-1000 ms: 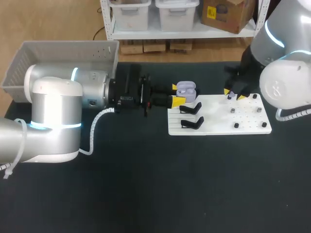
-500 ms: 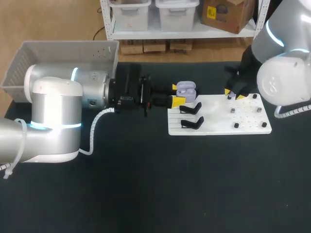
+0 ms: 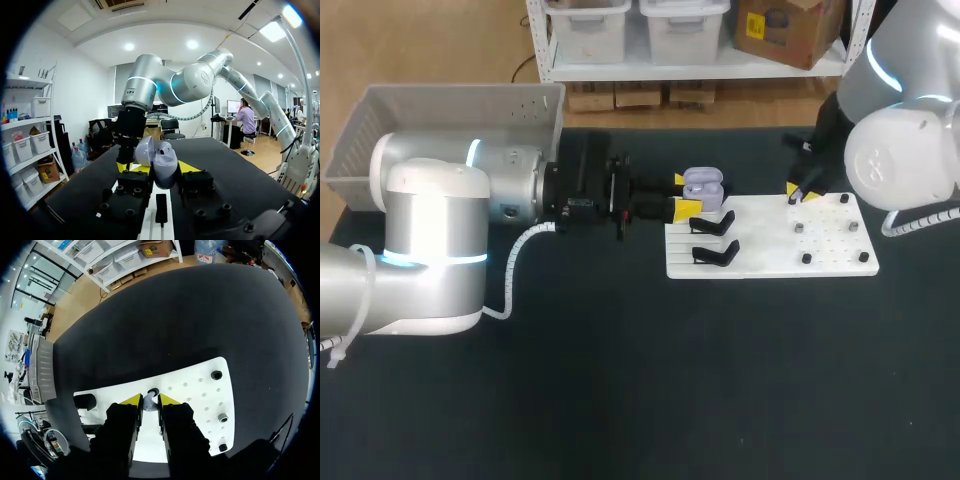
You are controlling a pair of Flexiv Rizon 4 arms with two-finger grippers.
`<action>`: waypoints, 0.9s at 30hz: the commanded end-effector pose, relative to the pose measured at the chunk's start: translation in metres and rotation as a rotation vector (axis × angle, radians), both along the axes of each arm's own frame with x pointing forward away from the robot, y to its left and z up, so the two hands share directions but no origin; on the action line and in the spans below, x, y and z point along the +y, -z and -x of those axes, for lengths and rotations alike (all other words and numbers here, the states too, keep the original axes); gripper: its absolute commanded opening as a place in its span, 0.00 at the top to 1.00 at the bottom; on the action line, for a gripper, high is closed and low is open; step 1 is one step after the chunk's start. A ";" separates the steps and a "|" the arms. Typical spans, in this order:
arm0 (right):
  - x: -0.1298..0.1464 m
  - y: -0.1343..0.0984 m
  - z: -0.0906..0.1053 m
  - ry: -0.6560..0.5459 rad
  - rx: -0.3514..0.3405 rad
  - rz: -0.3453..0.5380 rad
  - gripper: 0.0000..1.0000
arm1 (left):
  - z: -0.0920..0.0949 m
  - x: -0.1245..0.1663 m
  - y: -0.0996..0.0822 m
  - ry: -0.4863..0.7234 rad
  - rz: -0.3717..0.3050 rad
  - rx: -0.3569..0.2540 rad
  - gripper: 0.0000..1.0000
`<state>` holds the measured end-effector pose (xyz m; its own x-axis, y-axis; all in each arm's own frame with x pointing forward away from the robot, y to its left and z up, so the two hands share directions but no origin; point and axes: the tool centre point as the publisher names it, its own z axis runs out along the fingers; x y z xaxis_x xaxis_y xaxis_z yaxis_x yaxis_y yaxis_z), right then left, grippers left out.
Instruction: Pick up each earbud case from the left stands, insert the matching earbuds, close the lid, and place the case in the box.
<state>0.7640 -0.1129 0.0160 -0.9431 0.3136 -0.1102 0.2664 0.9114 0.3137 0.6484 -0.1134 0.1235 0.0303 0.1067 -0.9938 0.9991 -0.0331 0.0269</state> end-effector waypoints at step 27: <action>0.046 -0.181 0.112 -0.196 -0.207 -0.014 1.00 | 0.001 0.000 0.001 -0.005 0.003 -0.003 1.00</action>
<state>0.6772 -0.0652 0.1718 -0.9517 0.1276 -0.2793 0.0197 0.9331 0.3591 0.6484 -0.1134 0.1235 0.0302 0.1067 -0.9938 0.9991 -0.0331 0.0269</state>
